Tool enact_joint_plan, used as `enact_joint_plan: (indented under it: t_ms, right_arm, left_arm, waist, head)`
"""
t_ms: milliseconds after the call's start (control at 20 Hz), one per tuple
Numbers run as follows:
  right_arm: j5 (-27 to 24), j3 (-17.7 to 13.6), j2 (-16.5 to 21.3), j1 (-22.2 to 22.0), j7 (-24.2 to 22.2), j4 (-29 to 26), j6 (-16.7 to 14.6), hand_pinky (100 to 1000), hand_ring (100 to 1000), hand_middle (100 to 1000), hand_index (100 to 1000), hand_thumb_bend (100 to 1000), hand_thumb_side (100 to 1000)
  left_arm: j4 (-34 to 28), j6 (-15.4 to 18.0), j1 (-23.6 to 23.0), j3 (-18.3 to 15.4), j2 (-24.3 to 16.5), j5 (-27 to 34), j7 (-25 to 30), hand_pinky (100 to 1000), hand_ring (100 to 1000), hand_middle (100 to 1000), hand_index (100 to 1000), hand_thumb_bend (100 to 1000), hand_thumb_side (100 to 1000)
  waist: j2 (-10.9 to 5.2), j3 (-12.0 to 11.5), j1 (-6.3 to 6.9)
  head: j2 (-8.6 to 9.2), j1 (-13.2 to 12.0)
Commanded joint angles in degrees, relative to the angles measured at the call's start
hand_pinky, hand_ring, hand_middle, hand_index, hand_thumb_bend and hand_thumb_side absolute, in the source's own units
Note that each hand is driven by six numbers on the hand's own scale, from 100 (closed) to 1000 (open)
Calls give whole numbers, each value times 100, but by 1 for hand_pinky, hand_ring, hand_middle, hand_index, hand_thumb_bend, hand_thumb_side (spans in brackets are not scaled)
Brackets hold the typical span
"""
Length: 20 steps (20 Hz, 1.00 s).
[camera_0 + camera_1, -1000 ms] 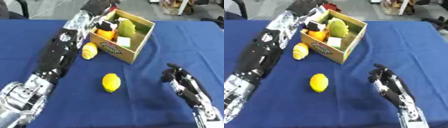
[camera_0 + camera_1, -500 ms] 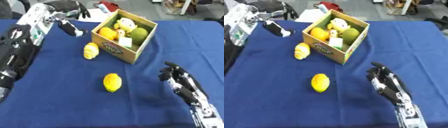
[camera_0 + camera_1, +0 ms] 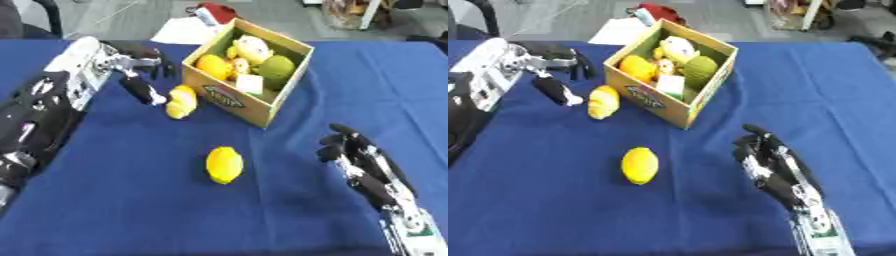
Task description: Pick up objects on the table and place them in the box.
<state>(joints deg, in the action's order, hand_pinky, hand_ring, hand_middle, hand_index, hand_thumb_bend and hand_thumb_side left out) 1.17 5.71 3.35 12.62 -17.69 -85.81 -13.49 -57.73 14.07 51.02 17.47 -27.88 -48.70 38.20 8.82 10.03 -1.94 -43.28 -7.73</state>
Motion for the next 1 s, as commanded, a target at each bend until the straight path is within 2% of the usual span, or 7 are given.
enact_joint_plan:
  t_ms: [50, 350, 500, 600, 700, 800, 1000]
  right_arm:
    - [8, -4, 56, 60, 6, -89, -12, 639, 647, 660, 892, 100, 416]
    - [0, 8, 31, 67, 2, -96, -6, 639, 647, 660, 892, 100, 419]
    - [-1, 11, 20, 72, -1, -97, -6, 639, 647, 660, 892, 100, 419]
    - [-2, 13, 15, 76, -3, -97, -6, 639, 647, 660, 892, 100, 418]
    - [-2, 12, 12, 80, -3, -99, -6, 639, 646, 660, 892, 100, 418]
    - [-2, 7, 15, 82, 2, -99, -5, 639, 646, 660, 892, 100, 418]
    - [3, -2, 27, 79, 10, -96, -3, 639, 646, 660, 892, 100, 417]
  left_arm:
    - [236, 30, 206, -61, 117, -261, -164, 753, 713, 778, 891, 295, 451]
    - [668, -11, 244, -234, 445, -1073, -795, 756, 715, 790, 905, 330, 309]
    - [858, -42, 220, -319, 582, -1330, -1209, 742, 693, 768, 890, 310, 289]
    - [976, -54, 200, -348, 650, -1479, -1461, 705, 631, 696, 839, 279, 284]
    - [1038, -40, 185, -354, 674, -1601, -1685, 632, 527, 562, 738, 226, 268]
    - [1005, -21, 183, -368, 653, -1652, -1879, 558, 438, 454, 636, 131, 246]
    - [480, 16, 235, -370, 440, -1411, -1993, 537, 401, 406, 586, 100, 237]
  waist:
    - [-89, 22, 27]
    - [-60, 52, 20]
    - [-50, 73, 8]
    - [-43, 84, 4]
    - [-40, 91, 2]
    - [-39, 91, 3]
    - [-49, 70, 16]
  head:
    - [0, -21]
    - [12, -41]
    - [15, -51]
    - [17, -59]
    - [23, -61]
    - [28, -56]
    - [29, -36]
